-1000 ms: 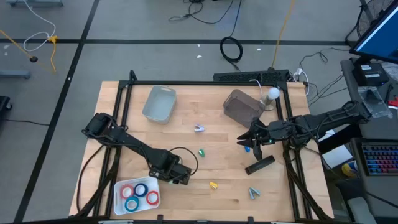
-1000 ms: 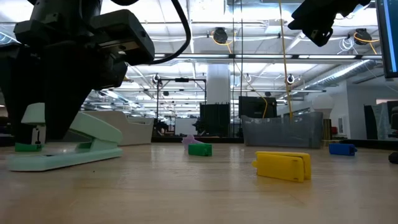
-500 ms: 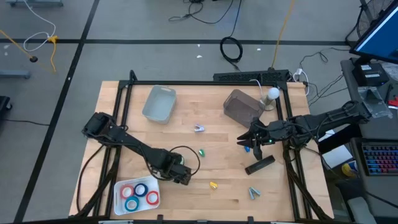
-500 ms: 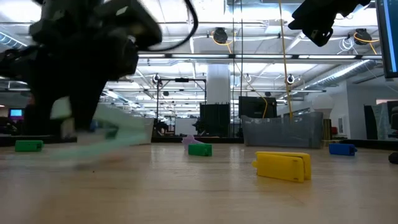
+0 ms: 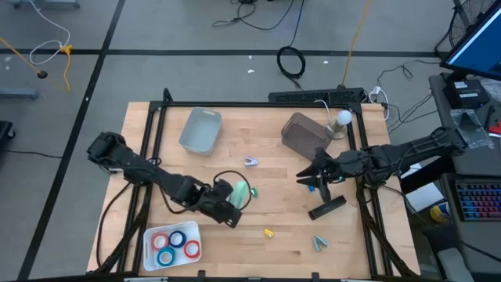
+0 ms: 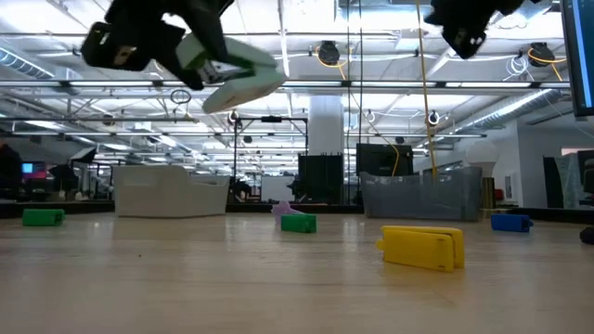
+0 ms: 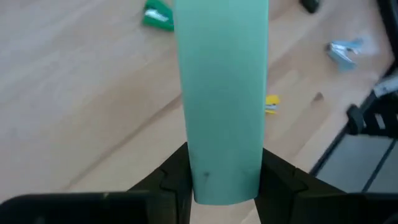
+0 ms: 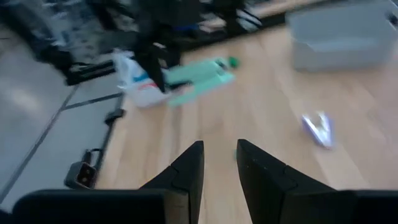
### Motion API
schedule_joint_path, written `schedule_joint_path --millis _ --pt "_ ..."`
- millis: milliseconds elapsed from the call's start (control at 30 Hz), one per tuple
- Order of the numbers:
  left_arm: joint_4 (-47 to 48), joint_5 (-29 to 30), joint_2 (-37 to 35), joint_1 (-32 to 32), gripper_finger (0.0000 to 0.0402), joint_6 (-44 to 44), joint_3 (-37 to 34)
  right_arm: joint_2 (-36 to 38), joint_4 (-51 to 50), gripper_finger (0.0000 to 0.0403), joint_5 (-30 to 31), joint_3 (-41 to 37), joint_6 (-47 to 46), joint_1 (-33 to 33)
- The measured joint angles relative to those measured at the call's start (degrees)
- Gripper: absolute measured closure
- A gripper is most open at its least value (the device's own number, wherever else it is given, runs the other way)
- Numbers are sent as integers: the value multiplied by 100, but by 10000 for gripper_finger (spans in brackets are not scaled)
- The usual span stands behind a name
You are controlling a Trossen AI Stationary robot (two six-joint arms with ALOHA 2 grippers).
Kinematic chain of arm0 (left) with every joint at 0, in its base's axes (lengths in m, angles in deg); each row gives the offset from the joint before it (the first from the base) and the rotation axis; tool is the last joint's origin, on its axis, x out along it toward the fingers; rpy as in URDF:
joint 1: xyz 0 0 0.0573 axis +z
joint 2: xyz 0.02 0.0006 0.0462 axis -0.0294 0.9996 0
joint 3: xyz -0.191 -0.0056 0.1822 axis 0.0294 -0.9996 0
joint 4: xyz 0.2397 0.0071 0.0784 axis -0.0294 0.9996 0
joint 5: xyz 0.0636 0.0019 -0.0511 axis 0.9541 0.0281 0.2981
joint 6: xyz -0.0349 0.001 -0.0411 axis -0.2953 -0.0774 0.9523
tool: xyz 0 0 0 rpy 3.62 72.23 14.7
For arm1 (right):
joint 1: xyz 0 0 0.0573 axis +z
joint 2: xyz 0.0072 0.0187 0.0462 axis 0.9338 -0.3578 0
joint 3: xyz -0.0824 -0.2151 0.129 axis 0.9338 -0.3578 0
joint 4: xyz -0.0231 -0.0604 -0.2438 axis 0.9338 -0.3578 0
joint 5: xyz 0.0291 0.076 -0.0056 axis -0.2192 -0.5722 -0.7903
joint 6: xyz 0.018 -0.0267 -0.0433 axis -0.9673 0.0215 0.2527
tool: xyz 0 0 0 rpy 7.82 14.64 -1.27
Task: Pick and place Stapler, Stapler remover, tape
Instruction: Put the light green stapler into the black bin
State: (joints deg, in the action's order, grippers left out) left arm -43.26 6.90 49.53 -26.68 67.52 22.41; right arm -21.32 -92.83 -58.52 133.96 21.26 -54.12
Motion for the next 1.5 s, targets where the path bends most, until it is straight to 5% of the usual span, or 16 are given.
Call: schedule_joint_path --millis 400,733,967,1500 --pt "-391 -196 2 209 276 -1099 0 -1099 1047 265 -283 21 1539 -20" --pt "-368 -381 2 228 276 -1485 0 -2098 265 224 -303 1138 2636 -339" --pt "-133 -384 2 228 276 -1771 0 -2849 -802 220 -1090 2036 3111 -648" --pt "18 -344 2 228 276 -2118 0 -3763 -842 219 -2557 3107 3364 -1226"
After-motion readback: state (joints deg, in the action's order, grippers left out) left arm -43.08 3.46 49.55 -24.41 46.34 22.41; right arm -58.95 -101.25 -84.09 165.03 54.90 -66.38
